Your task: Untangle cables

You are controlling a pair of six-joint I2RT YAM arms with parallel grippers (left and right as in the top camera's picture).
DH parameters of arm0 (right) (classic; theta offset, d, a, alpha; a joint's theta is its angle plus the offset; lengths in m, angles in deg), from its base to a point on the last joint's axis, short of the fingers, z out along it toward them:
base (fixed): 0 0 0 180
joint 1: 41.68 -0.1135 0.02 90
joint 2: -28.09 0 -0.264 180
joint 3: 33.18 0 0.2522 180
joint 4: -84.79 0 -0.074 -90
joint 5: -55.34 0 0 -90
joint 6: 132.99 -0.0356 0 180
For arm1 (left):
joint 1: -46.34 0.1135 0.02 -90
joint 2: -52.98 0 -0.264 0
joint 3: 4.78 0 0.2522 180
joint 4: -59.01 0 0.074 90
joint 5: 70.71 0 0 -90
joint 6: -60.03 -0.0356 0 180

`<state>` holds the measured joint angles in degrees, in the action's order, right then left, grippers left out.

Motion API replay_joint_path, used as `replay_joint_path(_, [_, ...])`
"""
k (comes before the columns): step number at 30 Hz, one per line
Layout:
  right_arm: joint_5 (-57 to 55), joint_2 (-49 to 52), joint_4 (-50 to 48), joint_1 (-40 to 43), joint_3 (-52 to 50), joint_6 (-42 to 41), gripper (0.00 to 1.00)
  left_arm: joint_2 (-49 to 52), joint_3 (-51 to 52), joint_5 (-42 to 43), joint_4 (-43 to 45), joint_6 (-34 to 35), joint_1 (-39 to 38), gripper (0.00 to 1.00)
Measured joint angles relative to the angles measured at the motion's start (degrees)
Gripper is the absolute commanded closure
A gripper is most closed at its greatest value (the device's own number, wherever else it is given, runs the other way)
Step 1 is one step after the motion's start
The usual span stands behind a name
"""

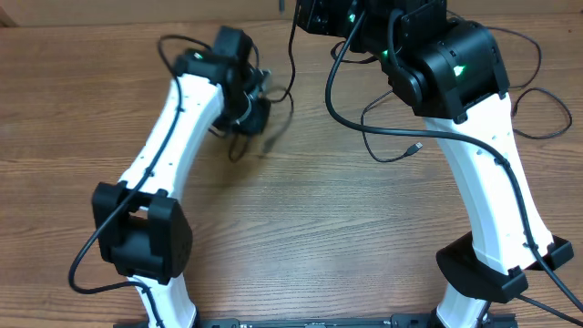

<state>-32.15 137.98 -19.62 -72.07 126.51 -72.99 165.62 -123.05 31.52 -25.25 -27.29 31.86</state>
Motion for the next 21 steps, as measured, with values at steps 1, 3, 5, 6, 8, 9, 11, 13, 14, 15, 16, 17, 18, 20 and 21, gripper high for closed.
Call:
replay_joint_path(1, [-0.42, 0.0, 0.04, -0.02, 0.0, -0.02, 0.96, 0.0, -2.38, 0.02, -0.81, 1.25, 0.85, 0.96])
replay_joint_path(3, [-1.09, 0.0, 0.26, -0.02, 0.0, 0.0, 0.96, 0.0, -6.71, 0.17, -2.34, 3.56, 2.56, 0.96])
replay_joint_path(5, [-1.42, 0.0, 0.37, 0.0, 0.0, -0.02, 0.96, 0.0, -10.75, 0.22, -3.93, 5.9, 4.42, 0.96])
replay_joint_path(6, [-1.51, 0.0, 0.37, -0.02, 0.0, -0.02, 0.96, 0.0, -12.66, 0.35, -4.87, 6.95, 5.38, 0.95])
replay_joint_path(8, [-1.81, 0.0, 0.42, 0.0, 0.0, 0.0, 0.96, 0.0, -16.2, 1.03, -6.23, 9.11, 7.41, 0.96])
replay_joint_path(9, [-2.08, 0.0, 0.42, 0.0, 0.0, -0.02, 0.96, 0.0, -17.77, 1.38, -6.67, 9.86, 8.31, 0.96])
replay_joint_path(11, [-2.75, 0.0, 0.63, 0.0, 0.0, 0.02, 0.96, 0.0, -20.28, 1.92, -7.37, 11.32, 10.12, 0.96])
replay_joint_path(13, [-3.41, 0.0, 0.92, 0.0, 0.0, -0.02, 0.96, 0.0, -21.7, 2.08, -7.61, 12.28, 11.26, 0.96])
replay_joint_path(14, [-3.74, 0.0, 0.96, 0.0, 0.0, -0.04, 0.96, 0.0, -22.23, 1.7, -7.85, 12.98, 11.69, 0.96])
replay_joint_path(15, [-4.09, 0.0, 1.01, 0.0, 0.0, 0.0, 0.96, 0.0, -22.4, 0.76, -8.28, 13.97, 12.04, 0.96])
replay_joint_path(16, [-4.37, 0.0, 1.07, 0.0, 0.0, 0.0, 0.96, 0.0, -22.4, -0.52, -9.18, 15.15, 12.31, 0.96])
replay_joint_path(17, [-4.63, 0.0, 1.25, 0.0, 0.0, -0.04, 0.96, 0.0, -22.4, -2.08, -10.36, 16.68, 12.41, 0.96])
replay_joint_path(18, [-5.05, 0.0, 1.27, 0.0, 0.0, 0.0, 0.96, 0.0, -22.4, -3.87, -11.85, 18.36, 12.66, 0.96])
replay_joint_path(20, [-5.86, 0.0, 1.38, 0.0, 0.0, -0.02, 0.96, 0.0, -22.4, -6.4, -13.64, 20.81, 12.74, 0.94])
replay_joint_path(21, [-6.25, 0.0, 1.36, 0.0, 0.0, -0.02, 0.96, 0.0, -22.4, -7.45, -14.14, 21.68, 12.76, 0.87])
